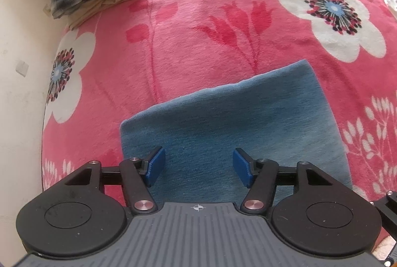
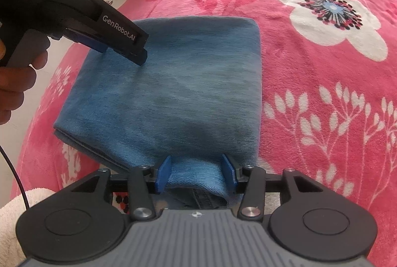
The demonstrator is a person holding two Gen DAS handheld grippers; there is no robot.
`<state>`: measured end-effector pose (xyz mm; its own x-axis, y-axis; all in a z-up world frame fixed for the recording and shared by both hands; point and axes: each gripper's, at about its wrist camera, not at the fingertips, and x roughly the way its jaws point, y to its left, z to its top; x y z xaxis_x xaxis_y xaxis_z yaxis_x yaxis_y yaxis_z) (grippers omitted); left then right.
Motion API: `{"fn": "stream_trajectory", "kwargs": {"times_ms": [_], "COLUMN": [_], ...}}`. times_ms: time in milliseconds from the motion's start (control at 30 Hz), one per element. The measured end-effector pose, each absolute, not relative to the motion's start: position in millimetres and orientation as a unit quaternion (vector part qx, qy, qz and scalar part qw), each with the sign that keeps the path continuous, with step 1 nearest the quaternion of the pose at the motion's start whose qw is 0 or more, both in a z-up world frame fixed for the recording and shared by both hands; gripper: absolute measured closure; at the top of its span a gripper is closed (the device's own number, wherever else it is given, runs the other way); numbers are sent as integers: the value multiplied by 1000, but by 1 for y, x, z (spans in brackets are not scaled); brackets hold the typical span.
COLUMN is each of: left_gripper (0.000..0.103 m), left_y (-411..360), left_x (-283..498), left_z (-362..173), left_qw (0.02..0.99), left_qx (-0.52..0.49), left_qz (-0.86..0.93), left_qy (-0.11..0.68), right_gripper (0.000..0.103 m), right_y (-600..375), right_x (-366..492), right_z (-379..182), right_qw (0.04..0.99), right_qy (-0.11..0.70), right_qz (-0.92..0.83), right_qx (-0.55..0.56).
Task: Fold clothes
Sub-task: 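Close the left gripper on the jeans edge beside the right gripper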
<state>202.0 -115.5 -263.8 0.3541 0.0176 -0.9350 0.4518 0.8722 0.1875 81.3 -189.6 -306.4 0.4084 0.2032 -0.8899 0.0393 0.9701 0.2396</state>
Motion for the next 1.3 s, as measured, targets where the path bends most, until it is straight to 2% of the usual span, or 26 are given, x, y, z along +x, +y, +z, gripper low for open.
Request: {"fn": "stream_trajectory", "kwargs": {"times_ms": [333, 533, 667, 800, 967, 1233, 1300], "left_gripper": [42, 42, 30, 29, 29, 29, 26], "left_y": [-110, -79, -27, 15, 47, 42, 38], "left_x": [202, 199, 199, 207, 214, 233, 239], "left_z": [-266, -247, -237, -261, -301, -344, -349], "left_qw": [797, 826, 843, 817, 756, 706, 700], "left_qx": [208, 143, 69, 22, -108, -167, -171], "left_qz": [-134, -165, -187, -201, -249, -292, -301], "left_qy": [551, 519, 500, 540, 596, 623, 624], "right_gripper": [53, 53, 53, 53, 52, 49, 49], "right_y": [-190, -201, -230, -281, -322, -322, -320], "right_x": [82, 80, 78, 85, 105, 147, 163], "right_z": [-306, -296, -280, -288, -330, -373, -377], "right_qw": [831, 834, 844, 828, 769, 729, 729], "right_qy": [544, 535, 509, 491, 487, 496, 493], "right_qz": [48, 49, 42, 24, 46, 104, 119], "right_qx": [111, 124, 166, 271, 411, 461, 460]}}
